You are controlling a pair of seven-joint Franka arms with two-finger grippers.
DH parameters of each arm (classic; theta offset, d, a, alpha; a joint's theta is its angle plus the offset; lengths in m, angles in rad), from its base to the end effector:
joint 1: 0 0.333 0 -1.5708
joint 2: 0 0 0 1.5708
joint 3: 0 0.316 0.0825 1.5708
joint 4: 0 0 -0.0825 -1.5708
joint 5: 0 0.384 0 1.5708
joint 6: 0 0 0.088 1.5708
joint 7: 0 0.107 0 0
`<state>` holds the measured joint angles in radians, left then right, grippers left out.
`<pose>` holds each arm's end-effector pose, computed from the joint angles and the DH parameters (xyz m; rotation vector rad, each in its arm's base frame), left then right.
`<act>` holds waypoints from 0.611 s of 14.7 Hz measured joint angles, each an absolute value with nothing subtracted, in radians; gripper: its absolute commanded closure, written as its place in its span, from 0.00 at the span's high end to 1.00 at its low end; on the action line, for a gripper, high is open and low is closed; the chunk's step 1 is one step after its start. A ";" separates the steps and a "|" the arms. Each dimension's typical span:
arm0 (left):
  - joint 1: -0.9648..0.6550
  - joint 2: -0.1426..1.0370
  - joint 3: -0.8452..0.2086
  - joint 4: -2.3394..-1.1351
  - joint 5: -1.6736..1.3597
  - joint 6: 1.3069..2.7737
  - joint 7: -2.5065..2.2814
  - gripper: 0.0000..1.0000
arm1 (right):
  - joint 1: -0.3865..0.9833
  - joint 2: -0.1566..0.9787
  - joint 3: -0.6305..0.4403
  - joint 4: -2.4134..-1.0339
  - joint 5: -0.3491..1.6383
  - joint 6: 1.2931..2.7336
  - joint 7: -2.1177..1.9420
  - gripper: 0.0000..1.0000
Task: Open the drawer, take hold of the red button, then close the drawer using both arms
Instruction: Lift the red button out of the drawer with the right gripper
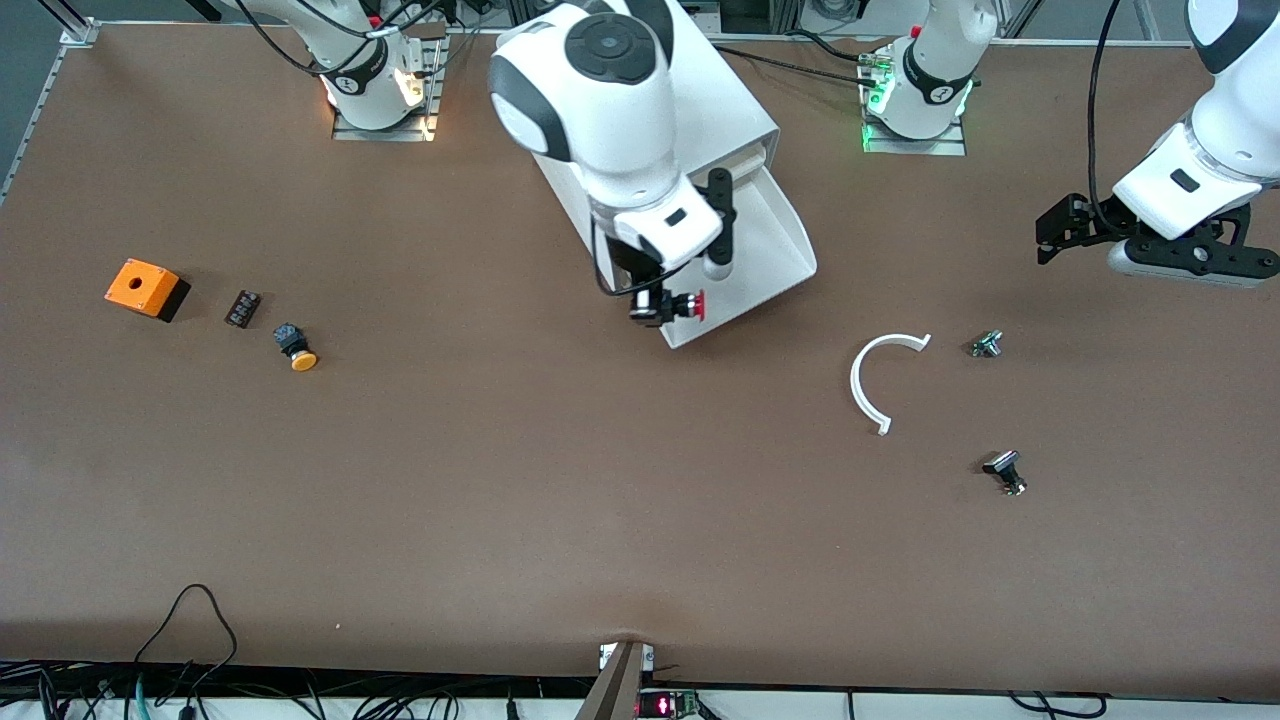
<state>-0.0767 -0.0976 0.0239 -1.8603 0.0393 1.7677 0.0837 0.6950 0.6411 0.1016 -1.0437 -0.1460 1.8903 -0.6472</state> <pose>0.5320 -0.0242 0.5568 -3.0972 0.2237 -0.0069 0.5519 0.5137 0.4901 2.2883 2.0248 0.3271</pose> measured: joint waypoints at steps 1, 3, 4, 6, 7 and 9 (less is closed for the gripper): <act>-0.077 -0.098 0.024 -1.860 0.039 1.768 0.084 1.00 | 0.681 0.642 0.101 -1.057 -0.146 1.890 -0.616 0.29; -0.077 -0.098 0.024 -1.860 0.039 1.768 0.084 1.00 | 0.657 0.646 0.096 -1.100 -0.146 1.892 -0.540 0.29; -0.077 -0.098 0.024 -1.860 0.039 1.768 0.084 1.00 | 0.645 0.647 0.091 -1.121 -0.146 1.894 -0.500 0.29; -0.077 -0.098 0.024 -1.860 0.039 1.768 0.084 1.00 | 0.616 0.649 0.084 -1.160 -0.146 1.898 -0.421 0.29; -0.077 -0.098 0.024 -1.860 0.039 1.768 0.084 1.00 | 0.603 0.649 0.077 -1.178 -0.146 1.898 -0.385 0.29; -0.076 -0.098 0.024 -1.860 0.039 1.768 0.084 1.00 | 0.587 0.650 0.040 -1.211 -0.146 1.898 -0.296 0.29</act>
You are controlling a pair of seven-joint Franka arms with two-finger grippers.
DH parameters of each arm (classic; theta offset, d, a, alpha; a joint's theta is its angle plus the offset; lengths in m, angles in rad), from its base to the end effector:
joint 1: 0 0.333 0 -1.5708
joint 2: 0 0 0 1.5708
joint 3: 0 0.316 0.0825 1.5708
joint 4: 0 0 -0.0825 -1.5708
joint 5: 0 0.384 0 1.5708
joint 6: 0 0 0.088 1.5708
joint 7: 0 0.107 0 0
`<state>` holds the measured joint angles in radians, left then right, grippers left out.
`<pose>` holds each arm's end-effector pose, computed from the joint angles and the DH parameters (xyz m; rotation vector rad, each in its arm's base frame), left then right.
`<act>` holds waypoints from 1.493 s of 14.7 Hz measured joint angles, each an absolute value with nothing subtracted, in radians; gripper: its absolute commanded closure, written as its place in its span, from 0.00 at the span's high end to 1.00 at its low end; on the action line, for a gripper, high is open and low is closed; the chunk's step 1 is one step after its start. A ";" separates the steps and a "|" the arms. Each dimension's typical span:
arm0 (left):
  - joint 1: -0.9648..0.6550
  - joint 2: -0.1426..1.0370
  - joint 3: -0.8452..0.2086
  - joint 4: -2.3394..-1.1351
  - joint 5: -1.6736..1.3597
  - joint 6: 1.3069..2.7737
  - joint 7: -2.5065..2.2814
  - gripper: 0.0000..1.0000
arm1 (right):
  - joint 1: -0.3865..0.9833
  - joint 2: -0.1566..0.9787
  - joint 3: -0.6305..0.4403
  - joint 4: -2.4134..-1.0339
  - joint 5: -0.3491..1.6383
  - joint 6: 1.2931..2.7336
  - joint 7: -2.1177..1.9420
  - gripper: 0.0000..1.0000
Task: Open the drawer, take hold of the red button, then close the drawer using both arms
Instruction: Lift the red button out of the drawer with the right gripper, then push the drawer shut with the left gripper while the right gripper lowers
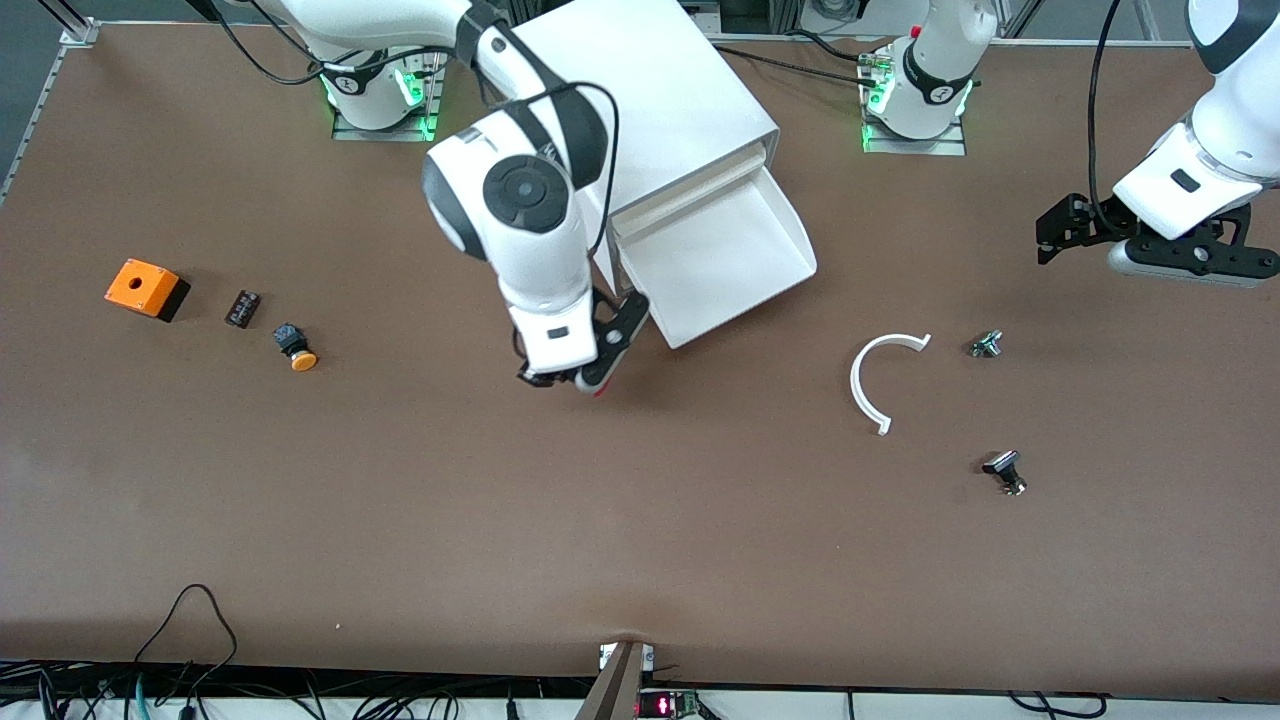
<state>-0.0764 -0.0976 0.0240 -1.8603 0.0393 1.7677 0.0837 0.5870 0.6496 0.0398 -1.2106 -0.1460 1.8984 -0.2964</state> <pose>0.5320 -0.0240 0.5568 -3.0973 0.2231 -0.0069 0.6105 0.4196 0.4014 2.6910 1.3992 0.0865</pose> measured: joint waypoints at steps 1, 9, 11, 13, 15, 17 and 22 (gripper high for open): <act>-0.076 -0.098 0.024 -1.860 0.039 1.768 0.084 1.00 | 0.582 0.650 0.018 -1.223 -0.146 1.898 -0.253 0.29; -0.074 -0.091 0.025 -1.862 0.039 1.768 0.052 1.00 | 0.455 0.649 -0.019 -1.403 -0.133 1.936 -0.009 0.30; -0.076 -0.081 0.020 -1.864 0.039 1.779 0.007 1.00 | 0.394 0.643 -0.020 -1.481 -0.126 2.016 -0.023 0.30; -0.080 -0.067 0.004 -1.875 0.037 1.812 -0.049 1.00 | 0.348 0.633 -0.020 -1.577 -0.126 2.119 -0.051 0.30; -0.085 -0.046 -0.023 -1.899 0.025 1.867 -0.115 1.00 | 0.316 0.622 -0.019 -1.664 -0.126 2.205 -0.077 0.30; -0.091 -0.015 -0.046 -1.923 -0.014 1.922 -0.171 1.00 | 0.305 0.606 -0.019 -1.733 -0.125 2.247 -0.083 0.30; -0.100 0.083 -0.102 -1.934 -0.078 2.051 -0.280 1.00 | 0.298 0.522 -0.019 -1.943 -0.123 2.382 -0.083 0.36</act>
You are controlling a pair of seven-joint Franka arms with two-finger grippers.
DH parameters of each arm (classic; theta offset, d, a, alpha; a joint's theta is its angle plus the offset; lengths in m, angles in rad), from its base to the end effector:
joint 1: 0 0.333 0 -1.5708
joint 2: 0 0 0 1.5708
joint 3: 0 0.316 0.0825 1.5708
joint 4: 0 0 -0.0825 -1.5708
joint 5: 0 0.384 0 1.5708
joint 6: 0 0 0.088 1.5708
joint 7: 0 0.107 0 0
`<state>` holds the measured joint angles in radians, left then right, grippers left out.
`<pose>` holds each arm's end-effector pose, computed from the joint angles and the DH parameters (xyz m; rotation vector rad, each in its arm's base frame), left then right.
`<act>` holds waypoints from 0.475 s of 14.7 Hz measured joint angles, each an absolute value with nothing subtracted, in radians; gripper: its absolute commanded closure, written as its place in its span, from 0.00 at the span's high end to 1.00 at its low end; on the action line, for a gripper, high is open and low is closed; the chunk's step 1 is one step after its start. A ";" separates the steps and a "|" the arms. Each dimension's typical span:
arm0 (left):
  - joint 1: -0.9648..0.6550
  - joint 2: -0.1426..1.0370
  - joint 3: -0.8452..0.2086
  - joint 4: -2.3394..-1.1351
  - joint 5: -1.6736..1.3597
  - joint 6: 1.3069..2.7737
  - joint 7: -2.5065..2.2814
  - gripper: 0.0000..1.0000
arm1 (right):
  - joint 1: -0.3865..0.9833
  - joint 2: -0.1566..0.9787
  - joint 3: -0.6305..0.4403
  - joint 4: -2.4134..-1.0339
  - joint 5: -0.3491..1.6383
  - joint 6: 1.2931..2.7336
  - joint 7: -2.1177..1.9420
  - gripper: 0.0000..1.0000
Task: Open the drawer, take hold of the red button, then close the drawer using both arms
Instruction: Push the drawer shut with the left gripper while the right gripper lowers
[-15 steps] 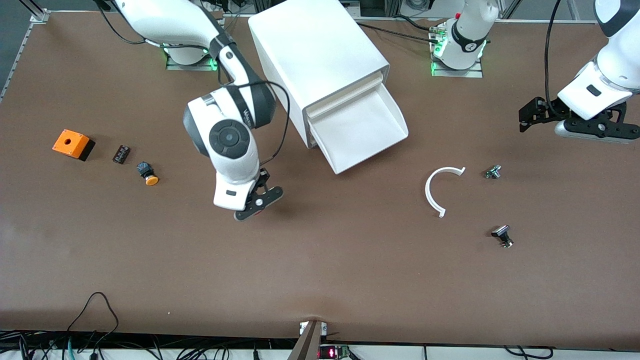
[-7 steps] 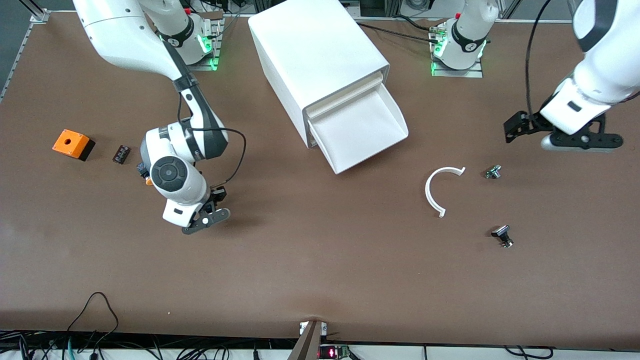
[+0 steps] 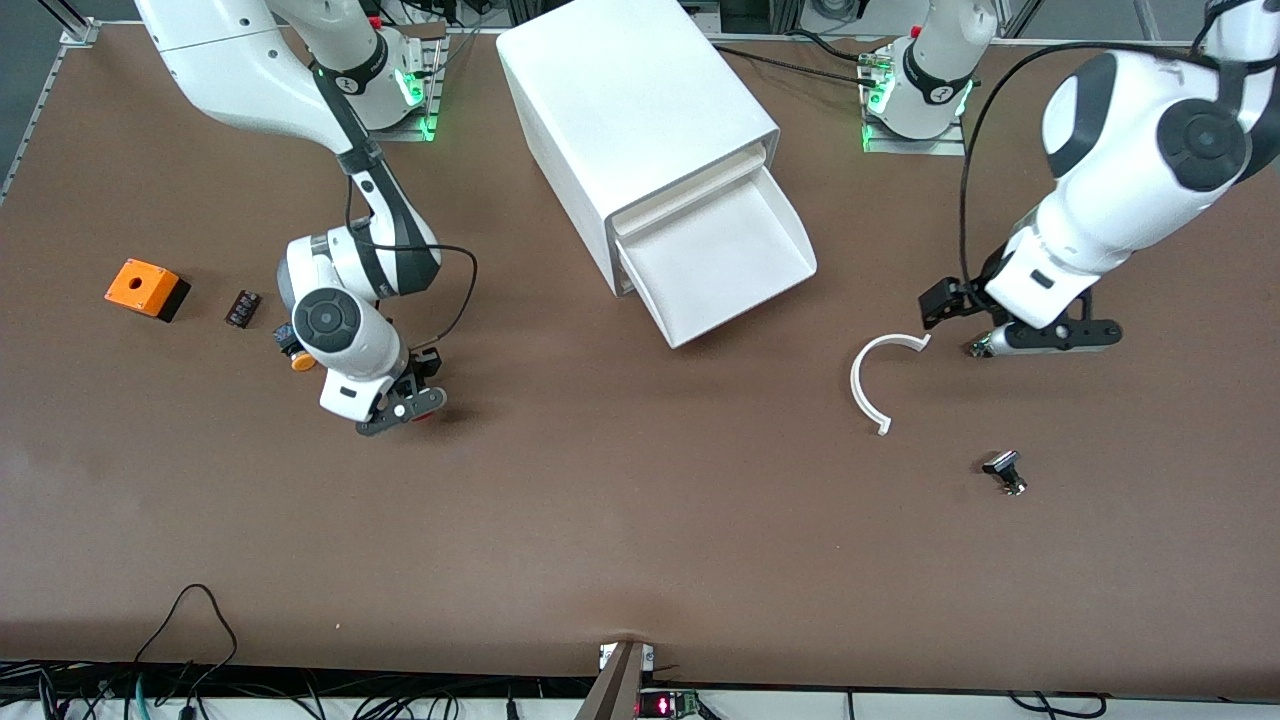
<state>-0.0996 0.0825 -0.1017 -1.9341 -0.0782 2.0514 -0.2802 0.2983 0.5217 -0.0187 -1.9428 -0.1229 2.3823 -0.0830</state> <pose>0.5696 -0.1194 0.4465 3.0521 0.1747 0.0235 0.5893 0.1683 0.2045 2.9625 0.6896 -0.1112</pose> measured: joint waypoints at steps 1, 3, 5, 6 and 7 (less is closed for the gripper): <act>-0.110 0.104 -0.114 -1.935 -0.079 2.082 -0.317 1.00 | 0.298 0.507 -0.019 -1.987 -0.123 2.427 -0.083 0.64; -0.142 0.148 -0.129 -1.936 -0.079 2.136 -0.394 1.00 | 0.297 0.496 -0.019 -2.044 -0.123 2.494 -0.081 1.00; -0.178 0.195 -0.132 -1.937 -0.079 2.190 -0.457 1.00 | 0.296 0.492 -0.019 -2.056 -0.122 2.512 -0.080 1.00; -0.199 0.218 -0.133 -1.937 -0.078 2.215 -0.480 1.00 | 0.295 0.485 -0.019 -2.054 -0.122 2.517 -0.080 1.00; -0.220 0.242 -0.133 -1.937 -0.078 2.241 -0.508 1.00 | 0.294 0.473 -0.019 -2.048 -0.122 2.519 -0.079 1.00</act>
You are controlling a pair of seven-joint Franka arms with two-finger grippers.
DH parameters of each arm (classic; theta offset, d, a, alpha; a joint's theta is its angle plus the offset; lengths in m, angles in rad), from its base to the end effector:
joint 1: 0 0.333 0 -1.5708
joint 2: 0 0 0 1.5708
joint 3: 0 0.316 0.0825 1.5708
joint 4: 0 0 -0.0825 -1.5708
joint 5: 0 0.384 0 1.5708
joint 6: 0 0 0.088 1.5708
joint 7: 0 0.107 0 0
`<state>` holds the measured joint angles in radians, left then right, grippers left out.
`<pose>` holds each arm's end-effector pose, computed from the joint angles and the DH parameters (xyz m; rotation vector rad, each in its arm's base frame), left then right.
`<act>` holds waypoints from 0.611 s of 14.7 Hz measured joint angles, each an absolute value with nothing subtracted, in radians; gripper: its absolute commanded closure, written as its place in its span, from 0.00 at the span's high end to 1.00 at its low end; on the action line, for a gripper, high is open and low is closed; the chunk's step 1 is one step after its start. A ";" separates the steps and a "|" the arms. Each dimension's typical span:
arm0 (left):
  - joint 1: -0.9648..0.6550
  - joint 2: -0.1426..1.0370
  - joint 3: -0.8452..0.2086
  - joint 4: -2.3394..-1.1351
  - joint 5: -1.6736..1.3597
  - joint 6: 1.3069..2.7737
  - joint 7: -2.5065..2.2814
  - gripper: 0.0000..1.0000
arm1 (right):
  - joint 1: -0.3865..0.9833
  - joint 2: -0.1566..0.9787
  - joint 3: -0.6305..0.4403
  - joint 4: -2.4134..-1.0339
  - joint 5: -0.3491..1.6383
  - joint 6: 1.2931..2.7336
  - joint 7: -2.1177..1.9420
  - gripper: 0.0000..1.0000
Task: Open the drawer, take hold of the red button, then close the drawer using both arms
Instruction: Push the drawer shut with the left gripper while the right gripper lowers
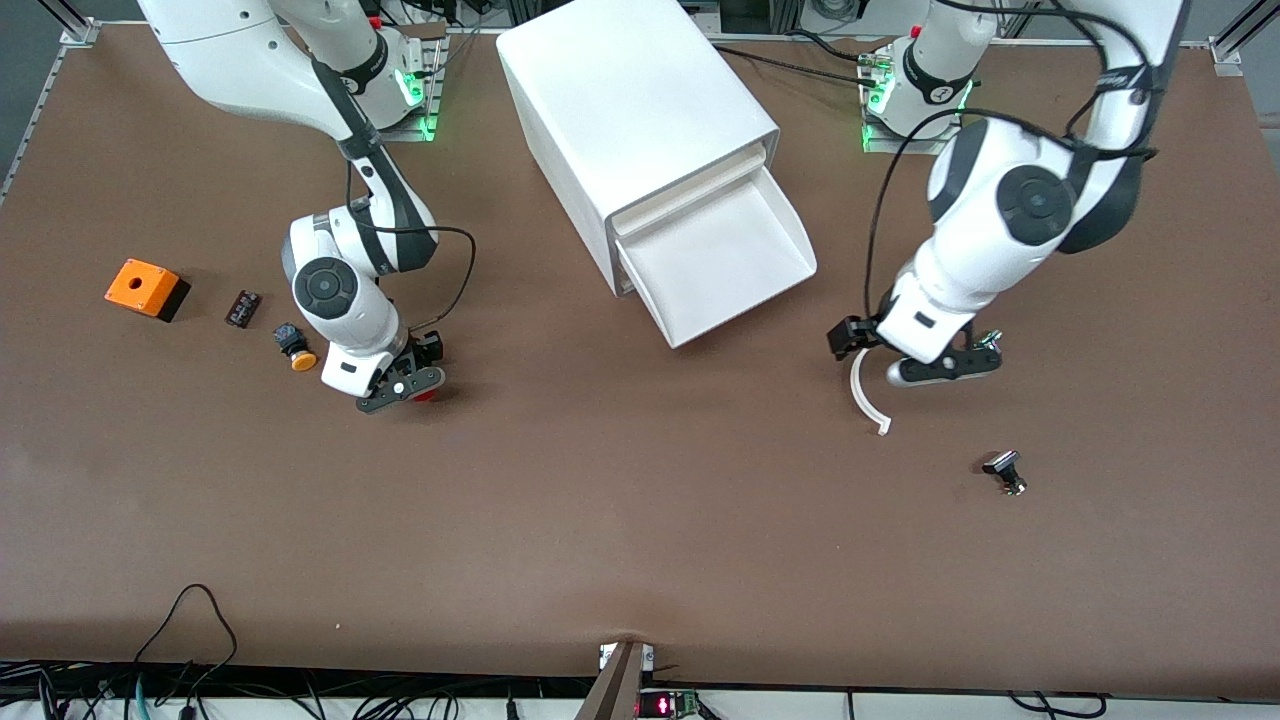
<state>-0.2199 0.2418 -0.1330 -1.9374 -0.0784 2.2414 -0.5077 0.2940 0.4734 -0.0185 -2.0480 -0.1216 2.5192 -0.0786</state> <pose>0.5751 -0.2106 0.3683 3.0128 0.3121 0.0279 0.5727 0.1632 0.2049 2.9836 0.6908 0.0082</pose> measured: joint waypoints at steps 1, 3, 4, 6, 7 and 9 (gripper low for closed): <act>-0.241 0.265 -0.133 -1.938 -0.078 2.270 -0.538 1.00 | 0.294 0.460 -0.018 -2.038 -0.120 2.513 -0.074 1.00; -0.282 0.310 -0.134 -1.938 -0.078 2.309 -0.597 1.00 | 0.293 0.434 -0.015 -1.983 -0.115 2.431 -0.064 1.00; -0.302 0.330 -0.134 -1.938 -0.078 2.326 -0.629 1.00 | 0.293 0.426 -0.014 -1.936 -0.098 2.363 -0.062 1.00; -0.338 0.362 -0.135 -1.937 -0.078 2.348 -0.700 1.00 | 0.293 0.419 -0.013 -1.846 -0.060 2.259 -0.062 1.00; -0.353 0.374 -0.135 -1.937 -0.078 2.351 -0.734 1.00 | 0.293 0.419 -0.013 -1.816 -0.046 2.225 -0.062 1.00; -0.378 0.387 -0.135 -1.938 -0.078 2.352 -0.787 1.00 | 0.293 0.419 -0.013 -1.777 -0.010 2.160 -0.061 1.00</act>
